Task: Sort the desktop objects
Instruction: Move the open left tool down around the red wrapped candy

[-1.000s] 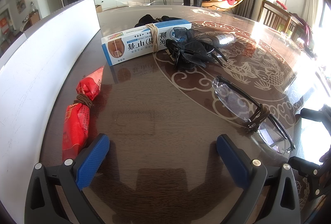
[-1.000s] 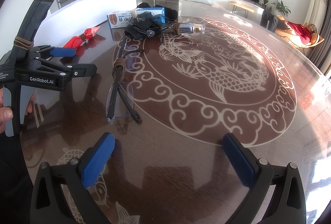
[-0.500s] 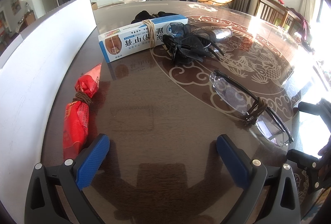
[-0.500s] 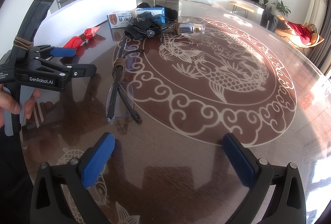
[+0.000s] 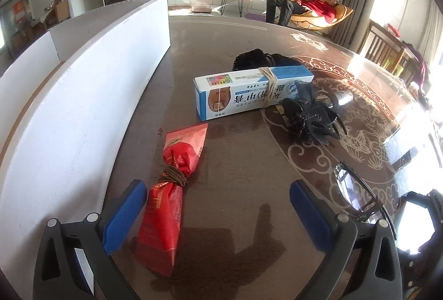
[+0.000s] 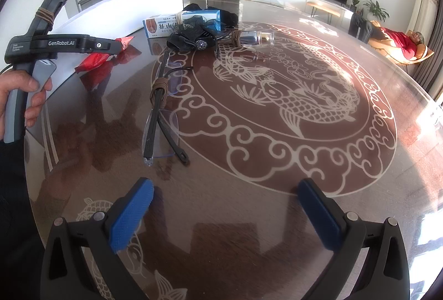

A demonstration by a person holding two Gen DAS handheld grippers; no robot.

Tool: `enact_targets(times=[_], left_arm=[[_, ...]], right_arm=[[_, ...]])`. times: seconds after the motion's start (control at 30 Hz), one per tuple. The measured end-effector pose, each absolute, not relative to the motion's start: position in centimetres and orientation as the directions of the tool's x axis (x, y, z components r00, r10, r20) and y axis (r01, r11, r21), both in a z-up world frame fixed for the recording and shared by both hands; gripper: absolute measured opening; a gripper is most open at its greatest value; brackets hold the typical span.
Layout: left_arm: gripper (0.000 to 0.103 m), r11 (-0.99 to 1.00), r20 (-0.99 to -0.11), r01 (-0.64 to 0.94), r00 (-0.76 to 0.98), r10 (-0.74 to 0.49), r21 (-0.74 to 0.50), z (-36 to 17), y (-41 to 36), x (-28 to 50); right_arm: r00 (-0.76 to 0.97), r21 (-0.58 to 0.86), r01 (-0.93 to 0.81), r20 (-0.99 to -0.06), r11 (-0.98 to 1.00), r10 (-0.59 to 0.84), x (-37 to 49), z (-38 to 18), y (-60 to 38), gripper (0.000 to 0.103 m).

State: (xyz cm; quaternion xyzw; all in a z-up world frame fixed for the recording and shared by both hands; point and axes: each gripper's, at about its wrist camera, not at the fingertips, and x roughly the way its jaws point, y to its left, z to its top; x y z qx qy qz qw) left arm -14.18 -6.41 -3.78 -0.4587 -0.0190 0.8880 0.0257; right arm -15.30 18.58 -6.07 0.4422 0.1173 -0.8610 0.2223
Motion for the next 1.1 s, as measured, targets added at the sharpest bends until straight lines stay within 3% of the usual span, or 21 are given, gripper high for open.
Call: enact_targets(times=[0.1,0.2,0.27,0.3,0.33,0.4,0.5,0.57,0.6,0.63,0.8,0.93,1.1], left_arm=[[0.103,-0.999,-0.849,0.002,-0.527,0.042,-0.051,-5.3,-6.8,-15.7],[0.103,-0.996,-0.842,-0.085,-0.535,0.076,-0.035,-5.5,-5.8,-15.4],[0.091,-0.986,-0.823,-0.154,-0.551,0.138,-0.062,-5.2,-5.0,-14.1],[0.072,-0.985,-0.819,-0.166,-0.559,0.13,-0.044,-5.1,-4.6,-13.3],[0.064,-0.983,-0.818,-0.178,-0.558,0.137,-0.043,-5.0,-4.4,-12.6],[0.059,-0.974,-0.813,-0.194,-0.545,0.203,-0.114,-4.8,-4.7,-11.6],[0.06,-0.979,-0.814,-0.131,-0.545,0.201,-0.154,-4.7,-5.9,-11.3],[0.073,-0.98,-0.814,-0.096,-0.546,0.199,-0.175,-4.7,-6.7,-11.6],[0.086,-0.982,-0.819,-0.072,-0.544,0.183,-0.172,-4.8,-6.9,-11.9],[0.087,-0.984,-0.819,-0.05,-0.548,0.17,-0.17,-4.8,-7.0,-12.2],[0.087,-0.97,-0.779,0.0,-0.596,0.195,-0.243,-3.0,-6.5,-13.2],[0.087,-0.946,-0.788,0.147,-0.597,0.147,-0.288,-2.8,-7.1,-15.9],[0.088,-0.951,-0.831,0.235,-0.556,0.038,-0.201,-4.6,-7.2,-17.6]], right_arm=[[-0.51,-0.005,0.486,-0.814,-0.874,-0.279,-15.3,-6.1,18.6,0.103],[-0.51,-0.005,0.486,-0.814,-0.874,-0.279,-15.3,-6.1,18.6,0.103],[-0.51,-0.005,0.486,-0.814,-0.874,-0.279,-15.3,-6.1,18.6,0.103],[-0.51,-0.005,0.486,-0.814,-0.874,-0.279,-15.3,-6.1,18.6,0.103],[-0.51,-0.005,0.486,-0.814,-0.874,-0.279,-15.3,-6.1,18.6,0.103],[-0.51,-0.005,0.486,-0.814,-0.874,-0.279,-15.3,-6.1,18.6,0.103],[-0.51,-0.005,0.486,-0.814,-0.874,-0.279,-15.3,-6.1,18.6,0.103],[-0.51,-0.005,0.486,-0.814,-0.874,-0.279,-15.3,-6.1,18.6,0.103],[-0.51,-0.005,0.486,-0.814,-0.874,-0.279,-15.3,-6.1,18.6,0.103],[-0.51,-0.005,0.486,-0.814,-0.874,-0.279,-15.3,-6.1,18.6,0.103],[-0.51,-0.005,0.486,-0.814,-0.874,-0.279,-15.3,-6.1,18.6,0.103],[-0.51,-0.005,0.486,-0.813,-0.874,-0.279,-15.3,-6.1,18.6,0.103],[-0.51,-0.005,0.486,-0.814,-0.874,-0.279,-15.3,-6.1,18.6,0.103]])
